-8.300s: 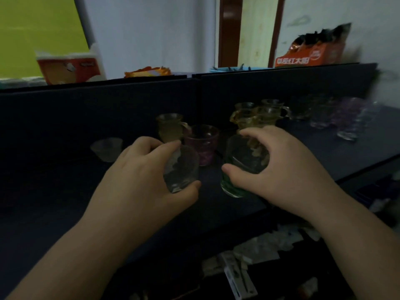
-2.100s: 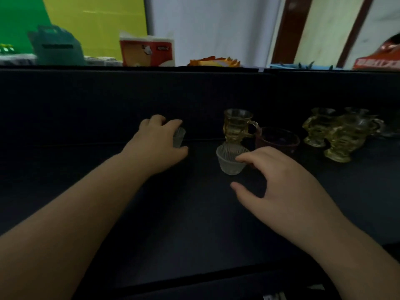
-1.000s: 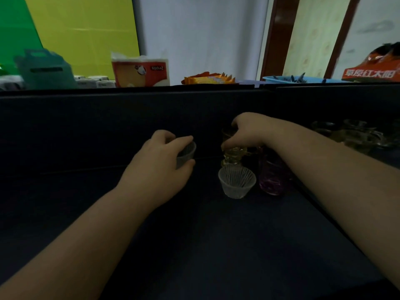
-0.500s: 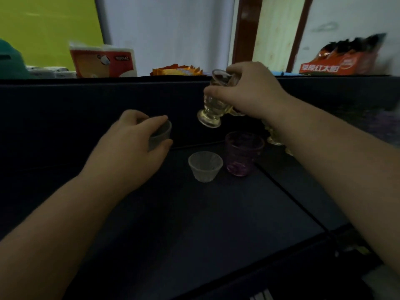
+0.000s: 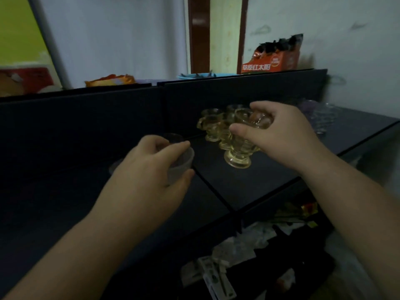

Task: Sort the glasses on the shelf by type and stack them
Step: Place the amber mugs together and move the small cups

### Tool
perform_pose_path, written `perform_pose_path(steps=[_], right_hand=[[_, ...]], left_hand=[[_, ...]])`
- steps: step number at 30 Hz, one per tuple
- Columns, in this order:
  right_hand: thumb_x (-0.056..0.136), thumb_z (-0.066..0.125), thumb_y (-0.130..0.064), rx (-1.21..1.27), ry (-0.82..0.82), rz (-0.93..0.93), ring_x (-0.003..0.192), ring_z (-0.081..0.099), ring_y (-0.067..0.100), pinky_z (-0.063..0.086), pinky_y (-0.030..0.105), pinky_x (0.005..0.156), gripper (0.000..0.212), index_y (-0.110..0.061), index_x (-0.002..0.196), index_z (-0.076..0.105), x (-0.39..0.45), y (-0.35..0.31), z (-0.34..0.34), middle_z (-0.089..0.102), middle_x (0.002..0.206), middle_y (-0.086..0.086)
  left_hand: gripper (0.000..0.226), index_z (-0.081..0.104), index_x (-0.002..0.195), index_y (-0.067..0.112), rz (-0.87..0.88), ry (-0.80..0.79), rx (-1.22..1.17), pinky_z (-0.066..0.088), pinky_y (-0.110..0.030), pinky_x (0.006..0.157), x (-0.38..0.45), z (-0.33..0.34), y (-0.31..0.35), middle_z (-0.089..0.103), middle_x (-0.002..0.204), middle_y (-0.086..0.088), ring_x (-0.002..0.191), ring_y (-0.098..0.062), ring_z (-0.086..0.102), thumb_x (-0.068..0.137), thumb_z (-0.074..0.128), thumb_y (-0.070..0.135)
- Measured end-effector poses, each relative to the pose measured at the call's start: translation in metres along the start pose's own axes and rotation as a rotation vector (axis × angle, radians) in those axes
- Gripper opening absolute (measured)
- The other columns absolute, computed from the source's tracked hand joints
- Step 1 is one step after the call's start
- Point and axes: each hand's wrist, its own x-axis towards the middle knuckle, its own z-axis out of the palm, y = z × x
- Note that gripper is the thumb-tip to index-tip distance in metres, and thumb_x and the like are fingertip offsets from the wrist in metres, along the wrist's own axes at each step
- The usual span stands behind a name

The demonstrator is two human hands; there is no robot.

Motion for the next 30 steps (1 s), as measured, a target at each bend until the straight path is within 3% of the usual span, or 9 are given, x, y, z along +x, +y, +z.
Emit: perform_pose_path(steps=[3,17,23,30], right_hand=[[0.069,0.077,-0.066,-0.008,0.005,0.028,0.116,0.058,0.008,0.048,0.03,0.097,0.083,-0.026,0.139,0.057,-0.005,0.036,-0.027,0.061,0.132,-0.008],[0.069,0.075,-0.068,-0.045,-0.046,0.007,0.114,0.058,0.006,0.049,0.032,0.097,0.082,-0.027,0.138,0.056,0.026,0.184,-0.132,0.059,0.13,-0.011],[0.069,0.073,-0.07,-0.022,-0.115,-0.034,0.115,0.056,0.008,0.048,0.033,0.097,0.082,-0.028,0.138,0.055,0.062,0.199,-0.119,0.058,0.13,-0.011],[0.072,0.076,-0.063,-0.029,-0.228,-0.115,0.117,0.05,0.006,0.038,0.022,0.088,0.084,-0.023,0.142,0.052,0.116,0.19,-0.062,0.054,0.139,-0.005]], left_hand=[[0.06,0.039,0.141,0.046,0.022,-0.038,-0.05,0.046,-0.027,0.085,0.015,0.035,0.04,0.038,0.133,0.014,0.11,-0.008,0.047,0.083,0.046,0.059],[0.057,0.04,0.14,0.045,-0.033,-0.044,-0.073,0.045,-0.03,0.085,0.09,0.161,0.171,0.04,0.131,0.011,0.116,-0.01,0.042,0.085,0.052,0.056],[0.06,0.033,0.142,0.047,-0.09,-0.1,-0.002,0.042,-0.027,0.085,0.109,0.171,0.177,0.034,0.136,0.012,0.119,-0.007,0.035,0.085,0.048,0.057],[0.061,0.031,0.143,0.047,-0.117,-0.105,0.039,0.044,-0.03,0.091,0.123,0.17,0.155,0.032,0.14,0.011,0.124,-0.01,0.033,0.086,0.051,0.055]])
